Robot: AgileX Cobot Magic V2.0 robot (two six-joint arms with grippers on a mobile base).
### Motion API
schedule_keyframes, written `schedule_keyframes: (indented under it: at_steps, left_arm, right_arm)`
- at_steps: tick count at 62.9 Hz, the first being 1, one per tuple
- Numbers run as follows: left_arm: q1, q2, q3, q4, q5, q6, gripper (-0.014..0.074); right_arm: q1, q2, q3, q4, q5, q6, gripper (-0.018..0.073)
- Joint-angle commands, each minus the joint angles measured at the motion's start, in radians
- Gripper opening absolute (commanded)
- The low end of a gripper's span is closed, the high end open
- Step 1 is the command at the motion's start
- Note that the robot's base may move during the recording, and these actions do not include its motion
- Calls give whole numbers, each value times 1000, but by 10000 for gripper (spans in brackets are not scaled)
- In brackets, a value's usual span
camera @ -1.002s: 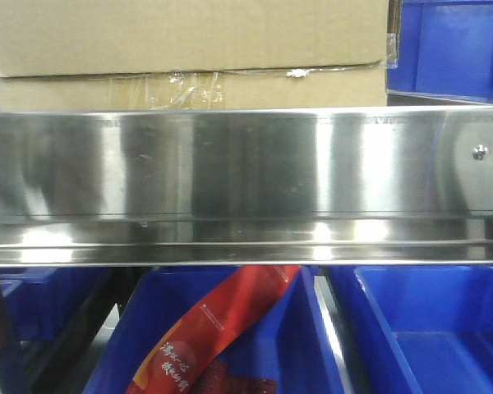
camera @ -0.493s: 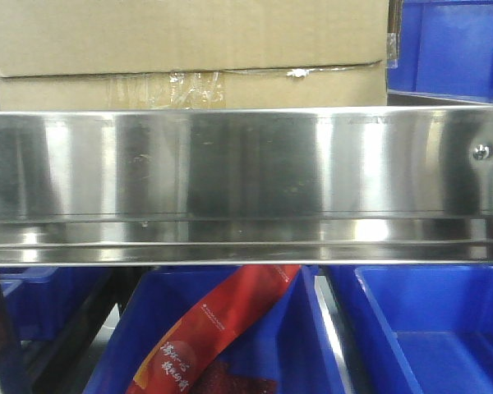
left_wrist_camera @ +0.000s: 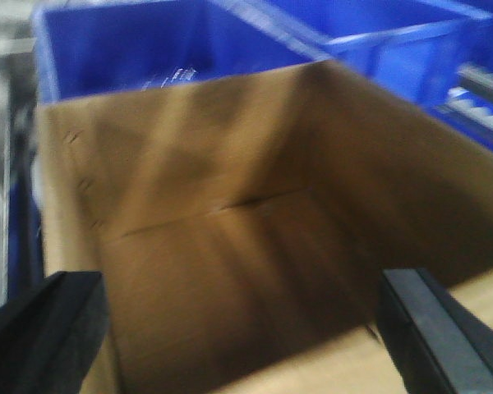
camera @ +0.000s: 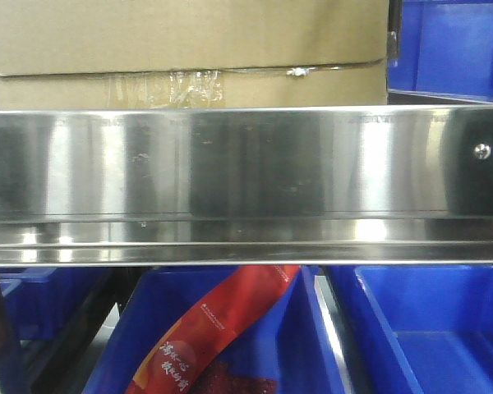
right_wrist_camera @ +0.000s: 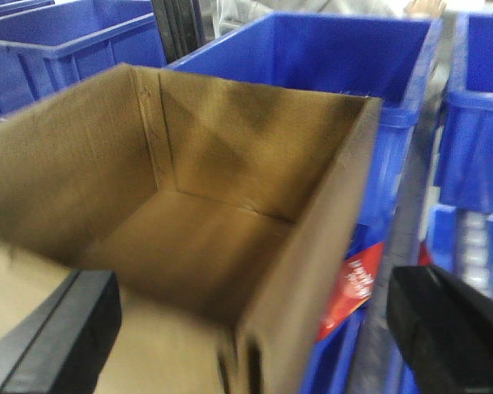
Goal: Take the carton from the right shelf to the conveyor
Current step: 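Clamp the brown carton's side walls with both grippers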
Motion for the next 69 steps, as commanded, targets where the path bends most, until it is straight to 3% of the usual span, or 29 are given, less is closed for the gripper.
schedule_keyframes:
  at_steps: [1, 10, 20, 32, 42, 59, 62, 69]
  left_arm:
    - [20, 63, -95, 33, 70, -54, 568]
    - [31, 149, -200, 141, 137, -126, 568]
    - [35, 217, -222, 229, 152, -143, 568]
    - [93, 278, -222, 220, 152, -145, 568]
    - [152, 321, -222, 149, 132, -145, 568]
    - [154, 369, -222, 133, 126, -143, 568]
    - [154, 374, -222, 133, 126, -143, 568]
    - [154, 380, -222, 133, 129, -143, 510]
  right_arm:
    - [1, 78, -125, -39, 71, 51, 550]
    - [1, 219, -285, -119, 185, 86, 550]
    - [1, 339, -407, -166, 260, 104, 550]
    - [1, 419, -451, -185, 262, 104, 550]
    - [1, 459, -451, -185, 262, 104, 550]
    - [-23, 498, -451, -193, 274, 104, 543]
    - [-28, 504, -451, -193, 282, 104, 517]
    - [-28, 524, -451, -193, 313, 104, 362]
